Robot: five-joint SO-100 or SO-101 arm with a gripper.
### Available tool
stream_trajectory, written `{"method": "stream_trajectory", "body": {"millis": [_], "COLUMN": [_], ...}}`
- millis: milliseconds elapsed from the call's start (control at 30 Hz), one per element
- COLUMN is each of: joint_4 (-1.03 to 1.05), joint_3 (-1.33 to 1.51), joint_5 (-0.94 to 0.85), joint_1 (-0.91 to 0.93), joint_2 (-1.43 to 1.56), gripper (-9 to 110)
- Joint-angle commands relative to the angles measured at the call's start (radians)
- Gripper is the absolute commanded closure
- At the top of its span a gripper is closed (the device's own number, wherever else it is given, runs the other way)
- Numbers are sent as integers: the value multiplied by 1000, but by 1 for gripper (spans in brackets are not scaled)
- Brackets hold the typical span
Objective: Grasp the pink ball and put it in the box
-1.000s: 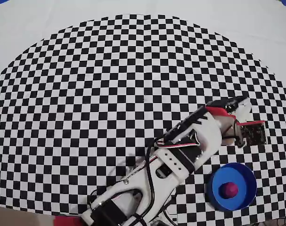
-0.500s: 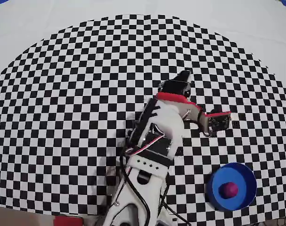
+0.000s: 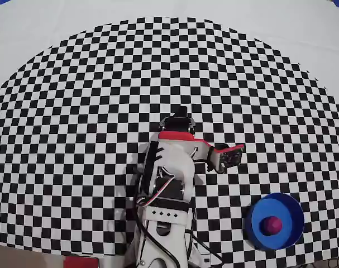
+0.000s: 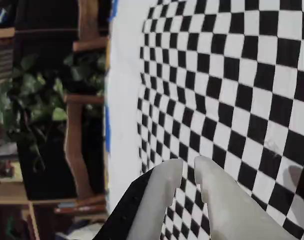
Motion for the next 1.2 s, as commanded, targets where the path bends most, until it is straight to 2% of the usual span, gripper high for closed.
{"method": "stream_trajectory", "body": {"millis": [0, 667, 1167], "joint_4": [44, 434, 469], "joint_3": [8, 11, 11], "joint_5": [35, 83, 80], "joint_1": [-28, -146, -173], "joint_2": [38, 173, 202], "gripper": [101, 101, 101]}}
